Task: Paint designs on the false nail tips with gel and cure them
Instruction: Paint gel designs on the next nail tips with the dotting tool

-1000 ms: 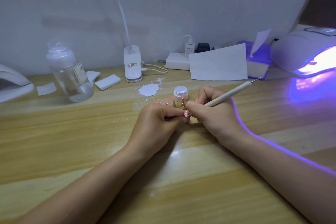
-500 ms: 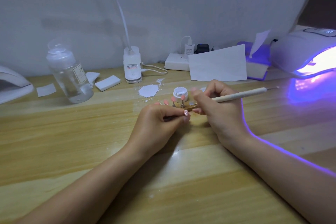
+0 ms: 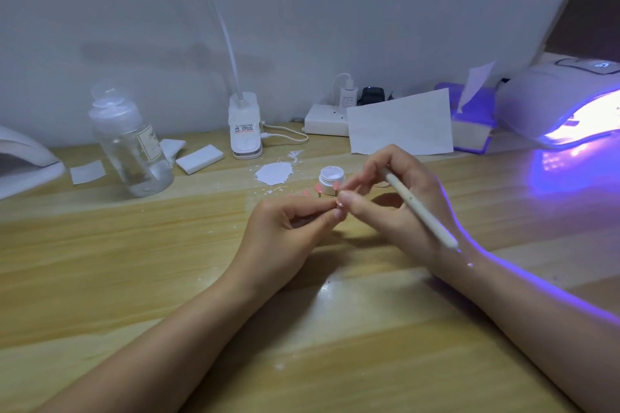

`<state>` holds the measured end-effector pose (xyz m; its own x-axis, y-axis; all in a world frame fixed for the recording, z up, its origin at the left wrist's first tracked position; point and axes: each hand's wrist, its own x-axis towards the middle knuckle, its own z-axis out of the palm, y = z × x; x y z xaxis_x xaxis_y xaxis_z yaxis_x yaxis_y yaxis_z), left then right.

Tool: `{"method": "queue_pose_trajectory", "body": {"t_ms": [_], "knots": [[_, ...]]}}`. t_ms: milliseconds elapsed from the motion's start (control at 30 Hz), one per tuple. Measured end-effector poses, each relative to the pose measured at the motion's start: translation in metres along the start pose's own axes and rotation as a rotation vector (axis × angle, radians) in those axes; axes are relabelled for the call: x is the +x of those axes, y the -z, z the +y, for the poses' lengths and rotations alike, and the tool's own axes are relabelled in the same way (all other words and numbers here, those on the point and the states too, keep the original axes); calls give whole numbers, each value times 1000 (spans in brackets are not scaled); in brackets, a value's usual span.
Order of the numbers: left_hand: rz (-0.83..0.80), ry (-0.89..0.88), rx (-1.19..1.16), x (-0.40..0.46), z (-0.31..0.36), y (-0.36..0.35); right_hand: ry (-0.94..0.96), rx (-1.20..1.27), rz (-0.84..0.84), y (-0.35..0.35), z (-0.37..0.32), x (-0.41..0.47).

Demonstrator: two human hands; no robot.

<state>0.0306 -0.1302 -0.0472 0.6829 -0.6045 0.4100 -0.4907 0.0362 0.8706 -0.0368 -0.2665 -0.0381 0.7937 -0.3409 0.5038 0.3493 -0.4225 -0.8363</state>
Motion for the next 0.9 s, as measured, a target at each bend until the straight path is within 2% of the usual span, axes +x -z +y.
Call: {"method": "queue_pose_trajectory", "body": {"t_ms": [133, 367, 500, 533, 633, 700, 833, 900], "knots": [[4, -12, -27, -1, 3, 1, 34, 13, -84, -2, 1, -3], [-1, -21, 18, -2, 4, 1, 32, 6, -76, -3, 1, -3], [89, -26, -21, -4, 4, -2, -17, 144, 14, 0, 2, 2], [143, -63, 21, -4, 4, -1, -30, 174, 59, 3, 4, 4], [290, -234, 349, 1, 6, 8, -66, 173, 137, 9, 8, 9], [280, -181, 459, 5, 3, 15, -63, 108, 125, 11, 10, 11], [159, 99, 540, 5, -5, 20, -82, 17, 99, 12, 13, 13], [112, 130, 532, 6, -6, 21, -86, -4, 90, 13, 16, 14]]}}
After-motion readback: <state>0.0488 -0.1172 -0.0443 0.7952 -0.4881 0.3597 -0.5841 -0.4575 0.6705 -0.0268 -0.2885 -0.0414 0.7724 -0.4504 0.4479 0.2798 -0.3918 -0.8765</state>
